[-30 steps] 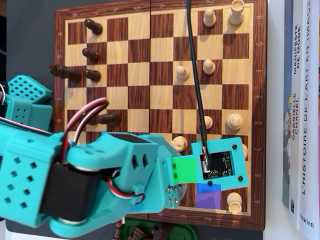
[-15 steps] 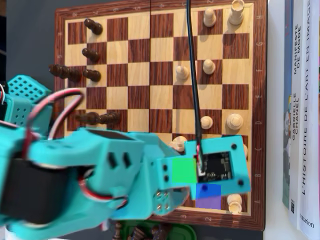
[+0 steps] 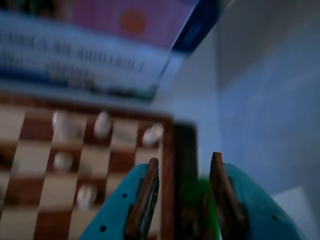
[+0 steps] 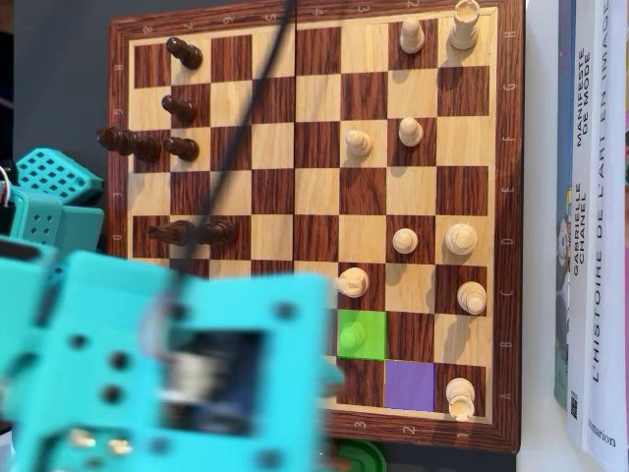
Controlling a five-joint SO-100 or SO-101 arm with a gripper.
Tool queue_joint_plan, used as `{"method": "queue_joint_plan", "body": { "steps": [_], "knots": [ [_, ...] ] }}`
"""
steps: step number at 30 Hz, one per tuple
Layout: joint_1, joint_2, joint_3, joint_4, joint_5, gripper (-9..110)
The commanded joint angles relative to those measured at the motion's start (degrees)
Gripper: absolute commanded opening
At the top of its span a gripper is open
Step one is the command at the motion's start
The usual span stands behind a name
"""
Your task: Play chess
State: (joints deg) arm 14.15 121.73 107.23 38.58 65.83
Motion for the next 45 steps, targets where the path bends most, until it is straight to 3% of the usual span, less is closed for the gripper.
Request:
{"method": "queue_joint_plan", "body": {
  "steps": [1, 8, 15, 22, 28, 45],
  "knots": [
    [-0.6, 10.0, 6.2, -11.7, 0.5, 16],
    [-6.1, 28.3, 25.0, -41.1, 11.9, 16],
    [-6.4, 41.7, 41.2, -68.2, 13.0, 16],
    [-6.5, 56.6, 52.8, -85.7, 13.4, 15],
    [-7.8, 70.1, 60.7, -92.9, 13.4, 15],
    [-12.1, 69.8, 72.0, -133.5, 13.1, 15]
  ]
}}
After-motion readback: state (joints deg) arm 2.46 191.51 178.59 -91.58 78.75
